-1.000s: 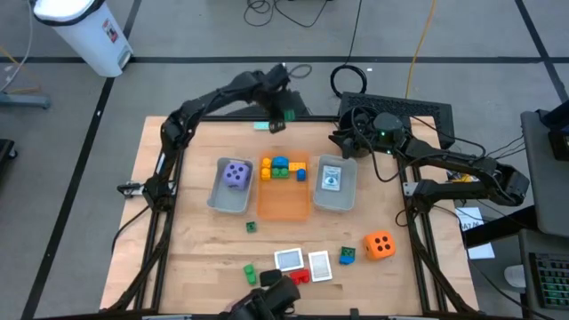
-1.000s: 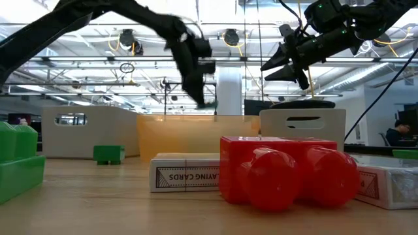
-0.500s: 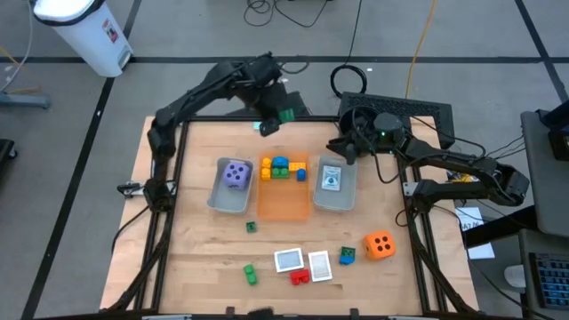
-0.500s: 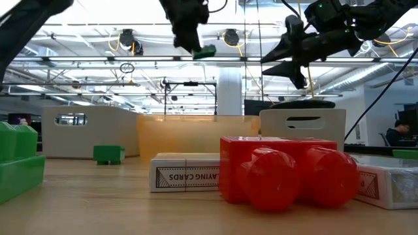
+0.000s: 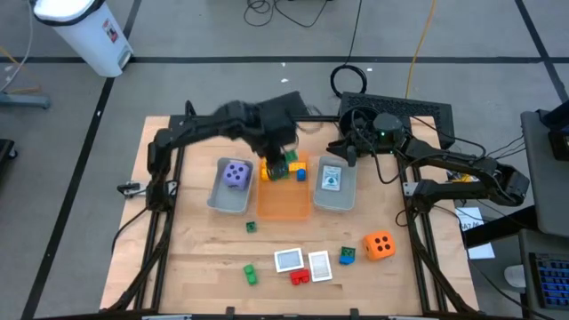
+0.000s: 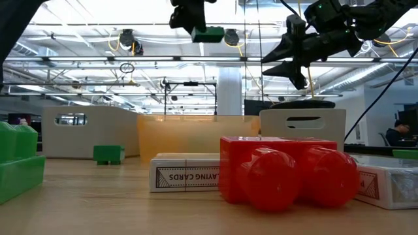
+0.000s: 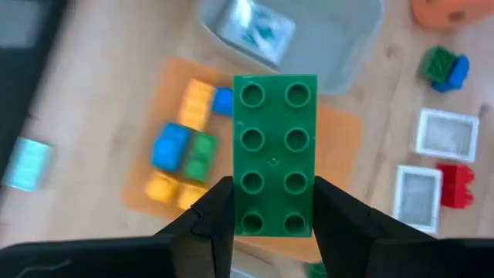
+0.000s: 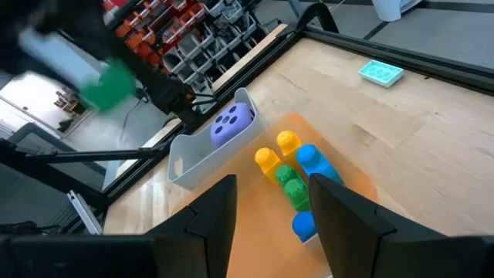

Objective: Pick & Place Toys
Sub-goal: Put the dark green game piece block into the orange bin

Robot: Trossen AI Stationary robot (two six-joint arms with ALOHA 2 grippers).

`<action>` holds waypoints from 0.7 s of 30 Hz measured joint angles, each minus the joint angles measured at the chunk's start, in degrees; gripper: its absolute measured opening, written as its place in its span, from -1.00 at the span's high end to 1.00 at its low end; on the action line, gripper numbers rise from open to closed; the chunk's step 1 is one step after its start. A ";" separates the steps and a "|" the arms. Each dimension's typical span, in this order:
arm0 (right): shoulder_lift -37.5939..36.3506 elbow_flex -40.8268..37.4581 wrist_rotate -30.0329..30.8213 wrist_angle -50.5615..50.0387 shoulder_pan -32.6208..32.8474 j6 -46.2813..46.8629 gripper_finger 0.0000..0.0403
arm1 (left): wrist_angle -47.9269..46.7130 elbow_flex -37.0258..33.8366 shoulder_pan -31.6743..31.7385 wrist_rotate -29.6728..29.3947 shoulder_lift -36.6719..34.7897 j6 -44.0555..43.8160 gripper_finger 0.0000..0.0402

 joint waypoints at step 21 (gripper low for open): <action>0.01 0.00 -1.43 -1.85 0.00 -0.24 0.22 | 28.33 -40.88 -4.70 0.80 -11.61 -15.80 0.32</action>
